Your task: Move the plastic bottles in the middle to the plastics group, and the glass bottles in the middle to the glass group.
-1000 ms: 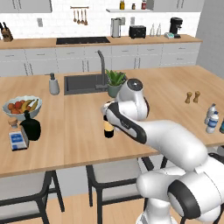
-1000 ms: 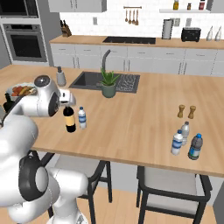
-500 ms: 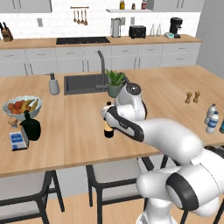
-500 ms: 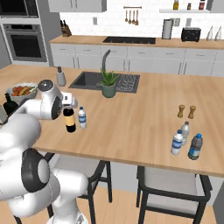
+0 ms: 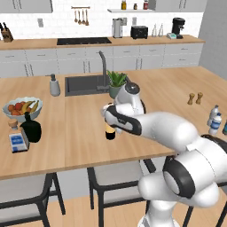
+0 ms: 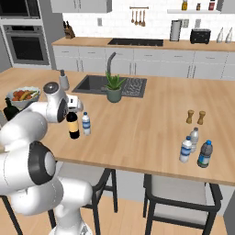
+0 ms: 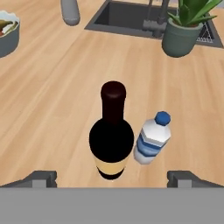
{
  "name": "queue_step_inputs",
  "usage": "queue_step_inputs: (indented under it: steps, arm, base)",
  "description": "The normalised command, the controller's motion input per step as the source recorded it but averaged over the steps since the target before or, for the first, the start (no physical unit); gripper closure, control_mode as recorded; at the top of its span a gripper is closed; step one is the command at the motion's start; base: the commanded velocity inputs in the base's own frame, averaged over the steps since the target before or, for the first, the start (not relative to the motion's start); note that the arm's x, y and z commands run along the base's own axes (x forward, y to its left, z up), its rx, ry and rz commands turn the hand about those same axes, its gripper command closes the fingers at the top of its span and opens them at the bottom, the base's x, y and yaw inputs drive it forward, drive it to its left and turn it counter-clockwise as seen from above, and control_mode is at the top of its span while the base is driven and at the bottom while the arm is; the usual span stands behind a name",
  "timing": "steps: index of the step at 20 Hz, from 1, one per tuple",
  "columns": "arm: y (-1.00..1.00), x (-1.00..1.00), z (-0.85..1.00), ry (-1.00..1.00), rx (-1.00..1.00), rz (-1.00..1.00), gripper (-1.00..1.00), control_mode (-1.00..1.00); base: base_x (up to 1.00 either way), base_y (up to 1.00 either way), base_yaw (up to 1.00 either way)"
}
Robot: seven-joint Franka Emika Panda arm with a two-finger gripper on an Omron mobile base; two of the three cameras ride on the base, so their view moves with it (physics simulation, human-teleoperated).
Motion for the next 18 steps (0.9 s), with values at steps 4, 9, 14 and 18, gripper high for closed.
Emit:
queue_step_inputs:
  steps: [4,9,14,18]
  arm:
    - [0.02,0.19,-0.22,0.0,0.0,0.0,-1.0,-1.0]
    - [0.03,0.2,-0.25,0.0,0.0,0.0,-1.0,-1.0]
    - [0.0,0.1,-0.18,0.0,0.0,0.0,-1.0,-1.0]
    - [0.07,0.08,-0.03,0.0,0.0,0.0,-1.0,-1.0]
  base:
    - [0.0,0.0,0.0]
    - [0.0,0.0,0.0]
    - [0.0,0.0,0.0]
    - [0.0,0.0,0.0]
